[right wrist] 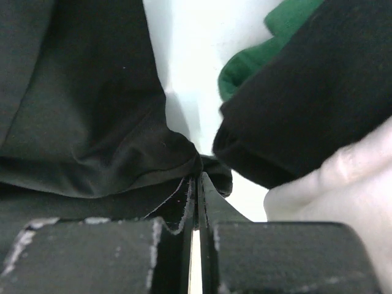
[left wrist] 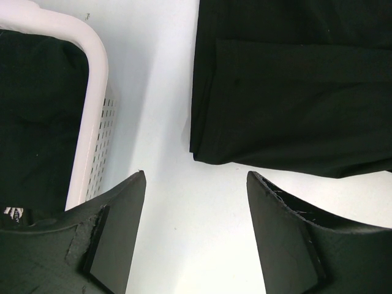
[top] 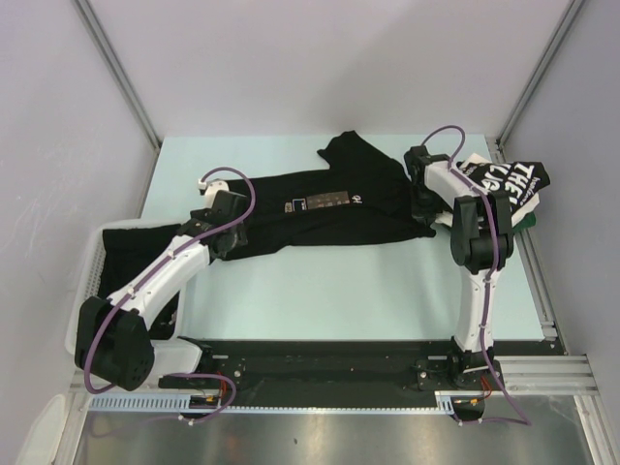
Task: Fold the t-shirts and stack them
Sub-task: Fold the flattened tshirt in 1/3 of the way
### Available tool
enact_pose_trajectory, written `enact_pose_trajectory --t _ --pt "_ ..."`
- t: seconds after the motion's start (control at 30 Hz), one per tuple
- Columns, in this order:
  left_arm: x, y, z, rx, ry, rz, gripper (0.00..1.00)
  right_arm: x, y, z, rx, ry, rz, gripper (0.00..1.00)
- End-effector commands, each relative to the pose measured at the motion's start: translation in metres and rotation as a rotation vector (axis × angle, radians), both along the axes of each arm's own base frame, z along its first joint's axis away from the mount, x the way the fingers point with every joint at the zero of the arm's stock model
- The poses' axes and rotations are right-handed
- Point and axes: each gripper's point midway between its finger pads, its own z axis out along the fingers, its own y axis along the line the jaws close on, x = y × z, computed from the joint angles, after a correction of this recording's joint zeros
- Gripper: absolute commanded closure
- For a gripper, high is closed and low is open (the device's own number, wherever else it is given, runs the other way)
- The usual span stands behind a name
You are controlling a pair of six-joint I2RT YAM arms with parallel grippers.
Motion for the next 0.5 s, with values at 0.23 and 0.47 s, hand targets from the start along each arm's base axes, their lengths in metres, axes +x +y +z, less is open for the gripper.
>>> enact_pose_trajectory --t 0.23,0.47 --pt "0.000 -0.004 0.007 -0.023 -0.026 -0.006 0.27 0.019 -0.011 0.018 -0.063 -0.056 -0.010 0.88" --pt "0.005 -0.009 0.004 -0.038 -0.020 -0.014 0.27 0.024 0.017 0.049 -0.039 -0.122 0.042 0.76"
